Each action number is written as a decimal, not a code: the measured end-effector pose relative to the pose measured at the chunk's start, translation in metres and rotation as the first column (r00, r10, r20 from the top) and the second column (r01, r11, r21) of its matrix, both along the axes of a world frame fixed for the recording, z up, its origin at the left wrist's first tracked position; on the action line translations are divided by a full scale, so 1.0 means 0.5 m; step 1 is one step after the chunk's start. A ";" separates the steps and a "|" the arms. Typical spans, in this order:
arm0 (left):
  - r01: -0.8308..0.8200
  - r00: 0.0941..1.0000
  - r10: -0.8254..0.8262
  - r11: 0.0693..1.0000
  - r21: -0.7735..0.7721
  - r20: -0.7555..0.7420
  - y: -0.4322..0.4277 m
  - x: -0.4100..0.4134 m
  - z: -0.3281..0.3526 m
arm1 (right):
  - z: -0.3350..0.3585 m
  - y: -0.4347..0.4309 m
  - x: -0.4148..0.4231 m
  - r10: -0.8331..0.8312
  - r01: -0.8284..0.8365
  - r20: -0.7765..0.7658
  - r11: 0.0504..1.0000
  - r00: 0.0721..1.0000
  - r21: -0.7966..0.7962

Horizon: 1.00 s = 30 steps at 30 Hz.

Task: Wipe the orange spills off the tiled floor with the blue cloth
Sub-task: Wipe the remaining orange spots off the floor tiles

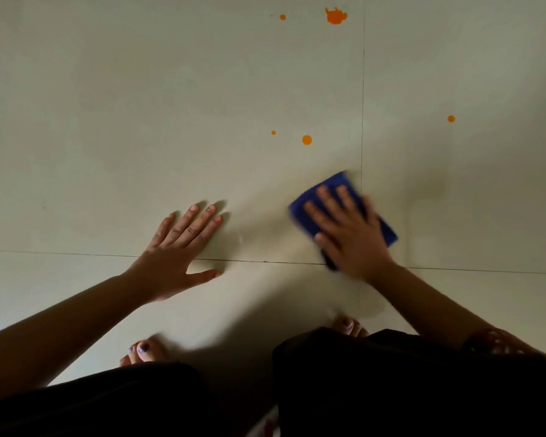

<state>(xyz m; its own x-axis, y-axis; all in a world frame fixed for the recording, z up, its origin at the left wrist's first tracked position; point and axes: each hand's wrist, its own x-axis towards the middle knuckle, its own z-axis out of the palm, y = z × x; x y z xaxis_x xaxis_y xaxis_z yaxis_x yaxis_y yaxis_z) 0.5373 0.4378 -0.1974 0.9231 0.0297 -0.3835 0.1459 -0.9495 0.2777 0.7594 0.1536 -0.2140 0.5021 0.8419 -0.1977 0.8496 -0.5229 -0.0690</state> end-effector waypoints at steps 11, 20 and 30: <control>0.016 1.000 -0.020 0.992 0.125 0.025 -0.006 -0.019 -0.006 | -0.002 0.155 0.003 -0.065 0.061 0.061 0.996 0.996 0.065; -0.051 0.998 0.046 0.990 0.133 0.045 0.027 -0.040 -0.001 | 0.005 0.080 -0.236 0.217 -0.205 -0.068 0.967 0.974 0.150; -0.115 0.993 0.106 0.979 0.171 0.061 0.036 -0.077 0.010 | 0.002 0.045 -0.077 -0.278 0.273 0.068 0.959 0.958 0.079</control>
<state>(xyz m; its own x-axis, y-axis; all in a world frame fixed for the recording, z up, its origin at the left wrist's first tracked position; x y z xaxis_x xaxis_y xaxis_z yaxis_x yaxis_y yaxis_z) 0.4988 0.4560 -0.1924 0.9286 0.1944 -0.3161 0.2423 -0.9628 0.1199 0.7210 0.1763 -0.2129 0.7280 0.6788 -0.0961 0.6773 -0.7338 -0.0524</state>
